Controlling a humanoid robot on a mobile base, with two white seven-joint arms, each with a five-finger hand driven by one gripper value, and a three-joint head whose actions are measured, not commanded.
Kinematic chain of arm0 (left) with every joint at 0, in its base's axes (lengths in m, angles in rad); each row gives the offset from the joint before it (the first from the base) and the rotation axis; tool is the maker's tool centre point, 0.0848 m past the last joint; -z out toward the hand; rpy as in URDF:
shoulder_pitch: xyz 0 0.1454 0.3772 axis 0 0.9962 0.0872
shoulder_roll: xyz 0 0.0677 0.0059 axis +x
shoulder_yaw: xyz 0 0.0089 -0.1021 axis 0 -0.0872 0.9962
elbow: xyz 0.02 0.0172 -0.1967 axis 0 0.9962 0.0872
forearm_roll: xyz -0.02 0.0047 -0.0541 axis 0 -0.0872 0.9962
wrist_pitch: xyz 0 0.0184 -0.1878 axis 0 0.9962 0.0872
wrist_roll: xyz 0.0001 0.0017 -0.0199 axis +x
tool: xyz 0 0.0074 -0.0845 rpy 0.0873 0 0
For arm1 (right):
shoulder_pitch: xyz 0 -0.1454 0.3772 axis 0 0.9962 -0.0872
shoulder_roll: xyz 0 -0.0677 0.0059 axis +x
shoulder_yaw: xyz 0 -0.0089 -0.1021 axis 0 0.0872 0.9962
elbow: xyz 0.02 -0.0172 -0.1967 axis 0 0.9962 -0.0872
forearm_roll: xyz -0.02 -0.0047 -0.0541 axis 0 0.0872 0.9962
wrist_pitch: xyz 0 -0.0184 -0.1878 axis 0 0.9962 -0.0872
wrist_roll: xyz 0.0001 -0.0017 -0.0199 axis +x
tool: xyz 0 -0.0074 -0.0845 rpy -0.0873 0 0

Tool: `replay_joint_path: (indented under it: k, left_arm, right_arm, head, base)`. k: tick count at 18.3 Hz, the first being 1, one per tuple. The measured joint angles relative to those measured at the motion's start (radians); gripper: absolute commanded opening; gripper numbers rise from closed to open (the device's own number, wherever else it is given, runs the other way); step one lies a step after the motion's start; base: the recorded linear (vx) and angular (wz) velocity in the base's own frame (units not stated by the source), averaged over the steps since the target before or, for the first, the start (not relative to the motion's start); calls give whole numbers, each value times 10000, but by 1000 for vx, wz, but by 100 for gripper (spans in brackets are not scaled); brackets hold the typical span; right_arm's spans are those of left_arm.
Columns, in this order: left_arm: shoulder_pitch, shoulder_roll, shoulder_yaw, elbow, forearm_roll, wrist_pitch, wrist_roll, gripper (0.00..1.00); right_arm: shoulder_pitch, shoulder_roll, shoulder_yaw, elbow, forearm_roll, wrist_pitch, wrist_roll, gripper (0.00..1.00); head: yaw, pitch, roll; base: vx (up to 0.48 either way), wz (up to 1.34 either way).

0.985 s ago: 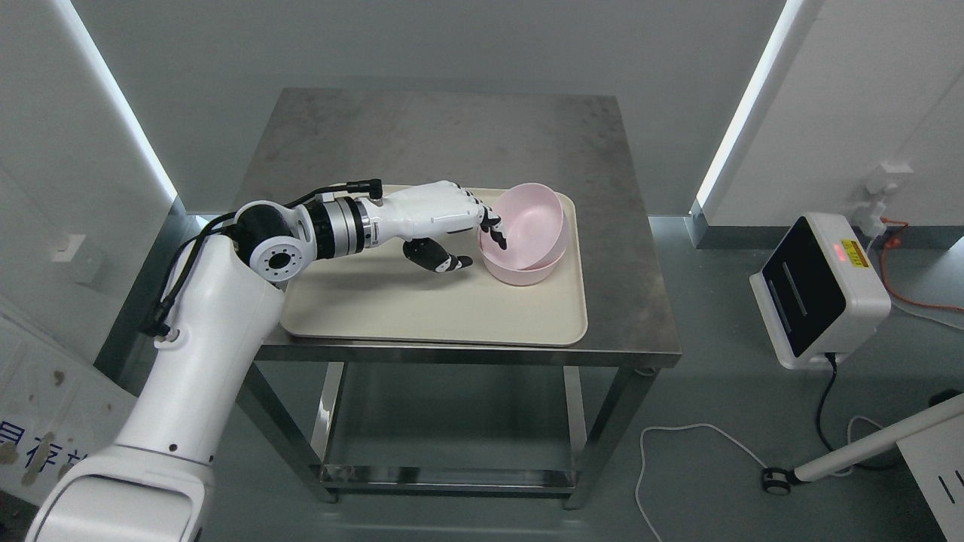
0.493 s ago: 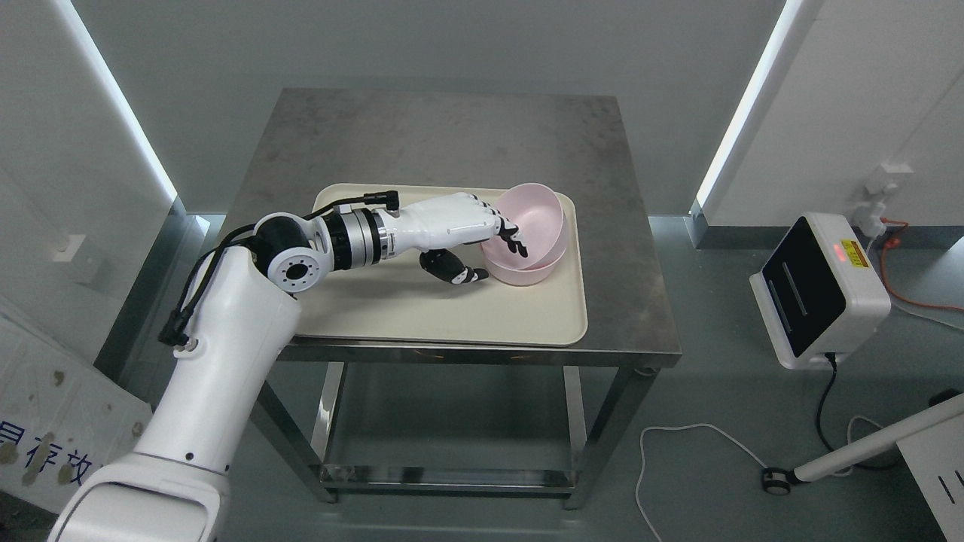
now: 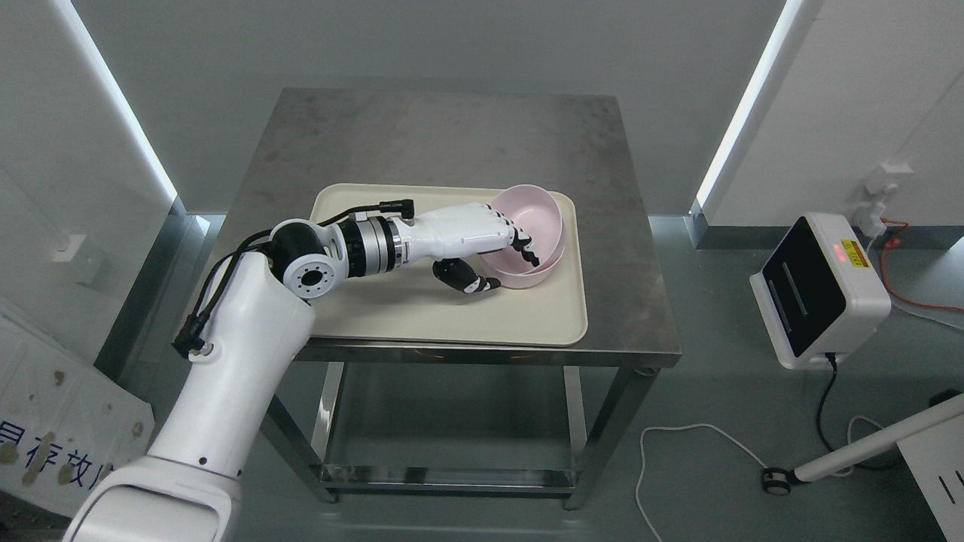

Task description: Stack pink IKEA bowls on left shelf middle

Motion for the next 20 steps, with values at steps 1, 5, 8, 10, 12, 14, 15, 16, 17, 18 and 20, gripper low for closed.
replay_joint_path:
  k: [1, 5, 8, 10, 12, 14, 15, 16, 17, 18, 20]
  left_arm:
    - [-2, -41, -11, 3, -25, 0, -26, 16]
    - [-48, -175, -17, 20, -85, 1, -300, 3]
    - [-77, -254, -12, 35, -101, 1, -481, 1]
    - [-94, -293, -5, 50, -94, 2, -556, 1]
    - [-169, -324, 41, 84, -53, 3, -673, 1]
    - [-355, -353, 124, 163, 75, 4, -729, 1]
    - [-465, -362, 178, 217, 147, 4, -731, 1]
    - [-558, -372, 235, 275, 208, 4, -732, 1]
    - [-645, -383, 298, 336, 284, 4, -734, 1]
    - [-719, -391, 362, 402, 340, 5, -736, 1]
    - [-807, -405, 470, 504, 417, 4, -736, 1]
  right_arm:
    - [0, 0, 0, 0, -23, 0, 0, 100]
    - [0, 0, 0, 0, -80, 0, 0, 100]
    - [0, 0, 0, 0, -103, 0, 0, 100]
    - [0, 0, 0, 0, -111, 0, 0, 100]
    - [0, 0, 0, 0, -118, 0, 0, 100]
    - [0, 0, 0, 0, -123, 0, 0, 100]
    - [0, 0, 0, 0, -125, 0, 0, 100]
    - [0, 0, 0, 0, -127, 0, 0, 100]
    - [0, 0, 0, 0, -128, 0, 0, 100]
    - [0, 0, 0, 0, -129, 0, 0, 100]
    - [0, 0, 0, 0, -130, 1, 0, 100]
  head:
    - [0, 0, 0]
    - [0, 0, 0]
    - [0, 0, 0]
    - [0, 0, 0]
    - [0, 0, 0]
    - [0, 0, 0]
    - [0, 0, 0]
    - [0, 0, 0]
    - [0, 0, 0]
    - [0, 0, 0]
    - [0, 0, 0]
  base:
    - [0, 0]
    - [0, 0]
    - [0, 0]
    - [0, 0]
    - [0, 0]
    - [0, 0]
    - [0, 0]
    - [0, 0]
    - [0, 0]
    - [0, 0]
    - [0, 0]
